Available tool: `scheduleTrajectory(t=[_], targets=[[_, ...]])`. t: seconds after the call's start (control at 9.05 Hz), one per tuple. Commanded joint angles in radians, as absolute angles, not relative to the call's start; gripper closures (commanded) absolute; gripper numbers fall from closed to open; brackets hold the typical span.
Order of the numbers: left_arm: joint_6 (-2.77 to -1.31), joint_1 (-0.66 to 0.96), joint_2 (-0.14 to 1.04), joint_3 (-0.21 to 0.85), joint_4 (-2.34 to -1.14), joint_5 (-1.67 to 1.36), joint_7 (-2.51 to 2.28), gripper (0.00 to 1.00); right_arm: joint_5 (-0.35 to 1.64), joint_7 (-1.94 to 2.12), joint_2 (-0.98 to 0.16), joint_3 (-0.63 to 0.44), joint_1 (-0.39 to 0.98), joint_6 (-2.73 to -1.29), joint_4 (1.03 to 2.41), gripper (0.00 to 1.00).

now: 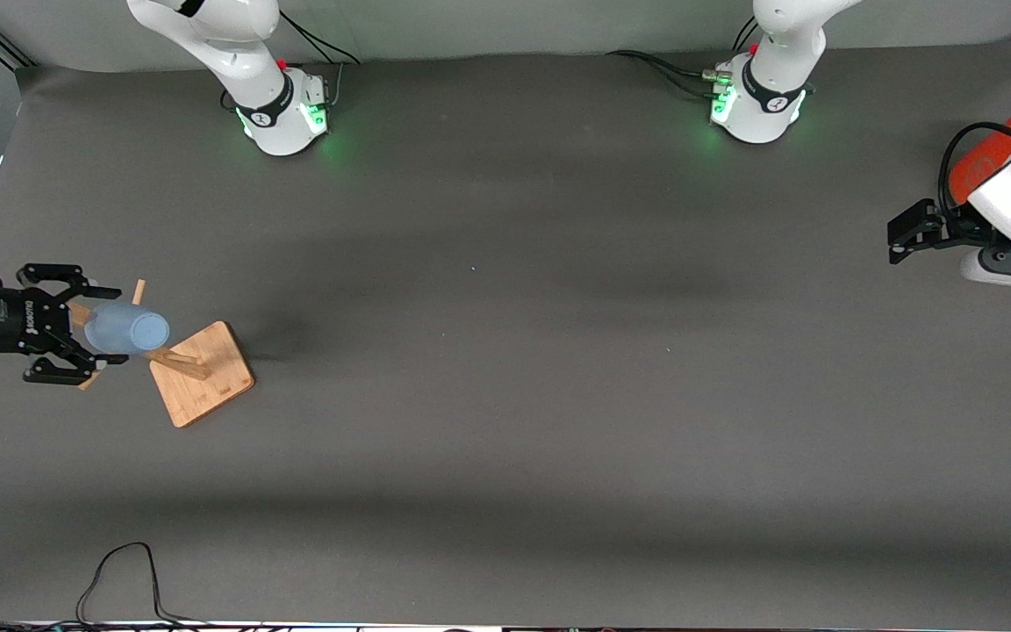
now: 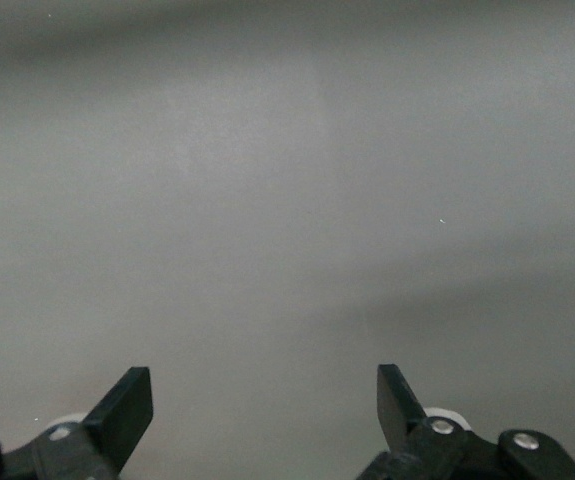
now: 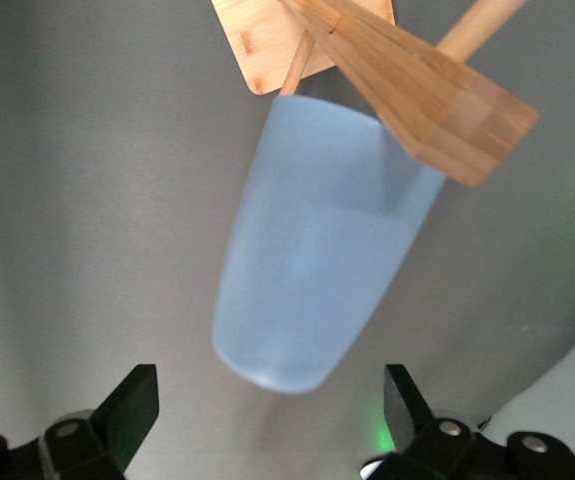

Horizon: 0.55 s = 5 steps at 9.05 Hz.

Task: Rotate and upright cup with both arms
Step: 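Close the right gripper around the blue cup's base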

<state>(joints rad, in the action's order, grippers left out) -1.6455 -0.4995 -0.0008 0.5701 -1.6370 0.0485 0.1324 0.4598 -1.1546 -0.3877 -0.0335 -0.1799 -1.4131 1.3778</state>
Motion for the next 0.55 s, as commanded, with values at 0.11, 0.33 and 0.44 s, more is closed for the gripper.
scheduleTrajectory(t=[0.11,0.33,0.44], targets=[[-1.641,-0.477,0.006,0.569,-1.617,0.068,0.136,0.0,0.495,-1.183,-0.4,-0.034,-0.201,-1.416,1.39,0.0],[-1.635,-0.482,0.04,0.568,-1.608,0.074,0.13,0.0,0.512,-1.181,-0.419,-0.035,-0.201,-1.423,1.391,0.0],[-1.634,-0.489,0.034,0.565,-1.608,0.072,0.133,0.0,0.514,-1.181,-0.426,-0.035,-0.201,-1.424,1.394,0.0]])
